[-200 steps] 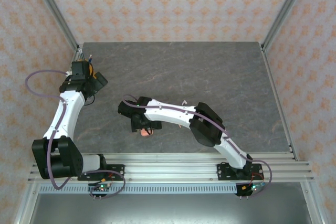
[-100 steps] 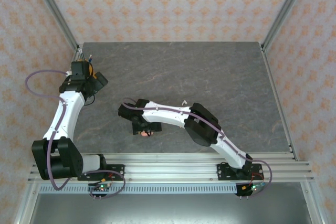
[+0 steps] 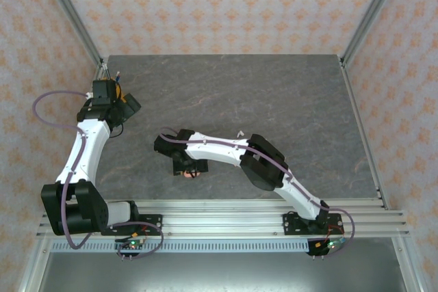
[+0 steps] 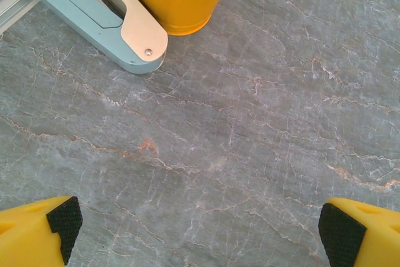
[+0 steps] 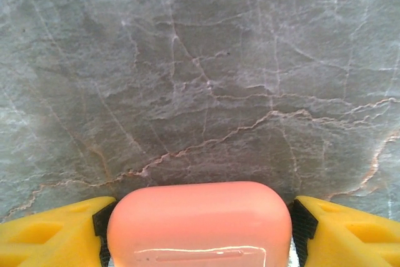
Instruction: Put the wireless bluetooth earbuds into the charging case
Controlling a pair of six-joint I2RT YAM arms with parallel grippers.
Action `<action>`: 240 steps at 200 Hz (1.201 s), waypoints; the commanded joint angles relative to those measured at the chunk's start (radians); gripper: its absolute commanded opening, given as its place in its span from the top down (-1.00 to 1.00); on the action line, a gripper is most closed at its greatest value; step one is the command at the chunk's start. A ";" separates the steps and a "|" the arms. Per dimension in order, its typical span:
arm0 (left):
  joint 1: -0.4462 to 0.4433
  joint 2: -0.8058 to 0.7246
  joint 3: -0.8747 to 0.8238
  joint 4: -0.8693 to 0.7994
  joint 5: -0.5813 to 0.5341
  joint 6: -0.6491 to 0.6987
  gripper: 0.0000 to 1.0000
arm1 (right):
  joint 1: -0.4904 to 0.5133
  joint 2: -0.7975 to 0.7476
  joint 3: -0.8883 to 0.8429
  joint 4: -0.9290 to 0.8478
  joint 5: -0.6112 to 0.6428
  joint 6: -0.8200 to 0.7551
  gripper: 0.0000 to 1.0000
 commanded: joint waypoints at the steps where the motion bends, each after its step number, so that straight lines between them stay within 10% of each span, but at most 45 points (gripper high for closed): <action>1: 0.007 -0.027 -0.012 -0.008 0.007 -0.006 -1.00 | 0.003 -0.007 -0.035 -0.023 -0.007 0.015 -0.46; 161: 0.004 -0.073 -0.197 0.122 0.330 -0.154 -1.00 | -0.112 -0.189 -0.166 0.037 0.080 0.041 -0.15; 240: -0.135 -0.217 -0.450 0.338 0.374 -0.339 -1.00 | -0.262 -0.221 -0.200 0.105 0.040 0.068 -0.16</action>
